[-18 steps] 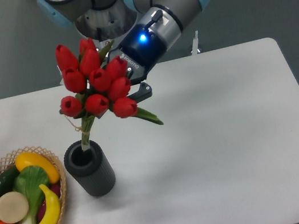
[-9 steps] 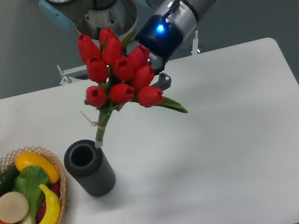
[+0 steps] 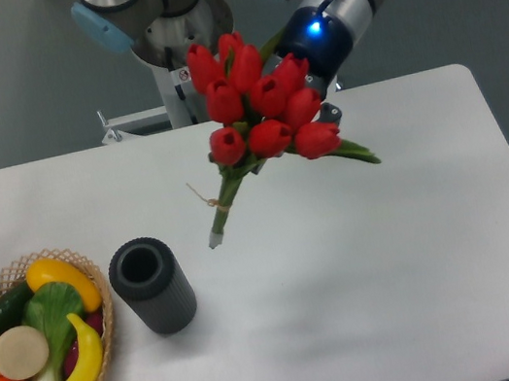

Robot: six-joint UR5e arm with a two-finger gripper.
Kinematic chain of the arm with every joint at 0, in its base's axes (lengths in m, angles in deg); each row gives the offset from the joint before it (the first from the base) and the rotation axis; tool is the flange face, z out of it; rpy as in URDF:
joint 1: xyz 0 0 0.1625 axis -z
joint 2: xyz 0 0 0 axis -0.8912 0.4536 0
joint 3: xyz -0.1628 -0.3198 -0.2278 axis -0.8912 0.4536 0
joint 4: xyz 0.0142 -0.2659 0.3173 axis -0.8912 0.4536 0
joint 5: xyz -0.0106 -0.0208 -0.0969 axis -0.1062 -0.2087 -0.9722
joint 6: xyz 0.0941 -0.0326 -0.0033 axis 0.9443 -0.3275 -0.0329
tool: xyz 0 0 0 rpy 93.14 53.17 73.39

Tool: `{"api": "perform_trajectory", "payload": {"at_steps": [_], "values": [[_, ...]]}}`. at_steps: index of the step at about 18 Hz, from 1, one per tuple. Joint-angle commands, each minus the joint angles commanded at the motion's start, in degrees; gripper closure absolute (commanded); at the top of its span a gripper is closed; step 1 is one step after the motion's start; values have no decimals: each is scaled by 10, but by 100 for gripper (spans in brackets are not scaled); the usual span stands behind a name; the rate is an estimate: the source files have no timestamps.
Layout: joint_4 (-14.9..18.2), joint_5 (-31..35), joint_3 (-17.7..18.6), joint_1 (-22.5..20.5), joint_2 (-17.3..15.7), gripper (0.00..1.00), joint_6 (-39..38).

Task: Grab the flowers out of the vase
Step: 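Raise the tulip bunch higher and carry it away from the vase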

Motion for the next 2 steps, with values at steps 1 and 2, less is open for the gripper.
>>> {"api": "perform_trajectory", "payload": {"at_steps": [1, 2], "values": [[0, 0, 2, -3, -1, 59, 1], [0, 0, 3, -4, -1, 59, 1]]}}
